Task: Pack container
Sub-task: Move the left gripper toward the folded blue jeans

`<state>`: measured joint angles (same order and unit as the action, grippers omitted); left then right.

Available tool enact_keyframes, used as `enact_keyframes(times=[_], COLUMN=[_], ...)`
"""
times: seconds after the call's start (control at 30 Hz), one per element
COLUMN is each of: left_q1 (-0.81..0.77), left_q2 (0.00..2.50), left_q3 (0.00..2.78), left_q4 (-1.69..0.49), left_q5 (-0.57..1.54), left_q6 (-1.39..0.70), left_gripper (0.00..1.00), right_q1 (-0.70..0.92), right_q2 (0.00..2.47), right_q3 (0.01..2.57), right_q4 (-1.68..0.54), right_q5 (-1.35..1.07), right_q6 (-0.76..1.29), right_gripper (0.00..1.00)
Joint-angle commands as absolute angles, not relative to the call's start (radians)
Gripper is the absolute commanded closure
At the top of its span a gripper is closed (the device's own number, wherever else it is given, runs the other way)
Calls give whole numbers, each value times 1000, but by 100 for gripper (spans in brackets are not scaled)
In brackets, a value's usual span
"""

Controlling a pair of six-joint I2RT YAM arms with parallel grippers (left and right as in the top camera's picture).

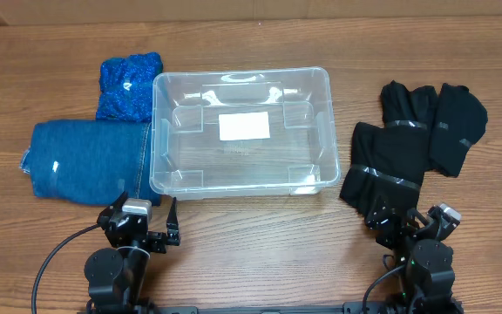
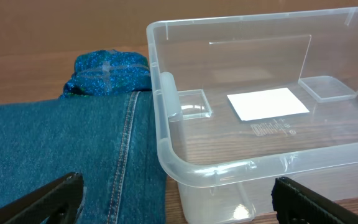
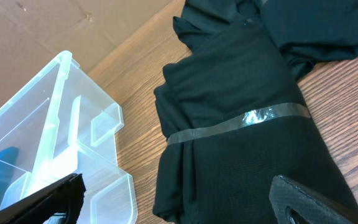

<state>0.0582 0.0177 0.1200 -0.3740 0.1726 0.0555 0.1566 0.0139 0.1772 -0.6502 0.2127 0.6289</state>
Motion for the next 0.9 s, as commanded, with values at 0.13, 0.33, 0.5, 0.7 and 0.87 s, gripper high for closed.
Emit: enact_keyframes(times=[0.13,0.33,0.5,0.7,0.87], left_q1=[50,50,50,50,52], left_q2=[4,4,4,7,285], left_q3=[112,112,112,123,530], left_q4=[-370,-370,-370,-397,-577], left_q5=[177,177,177,278,43], left_q6=[65,65,65,-117,-218], left_gripper=[0,0,0,0,0], right_q1=[150,150,150,150,150], right_q2=[4,4,4,4,4], right_q3=[162,162,162,162,162], right_q4=[-653,-653,-653,-653,-653], right_q5=[215,215,215,215,215], right_q6=[633,633,633,633,633], right_gripper=[0,0,0,0,0])
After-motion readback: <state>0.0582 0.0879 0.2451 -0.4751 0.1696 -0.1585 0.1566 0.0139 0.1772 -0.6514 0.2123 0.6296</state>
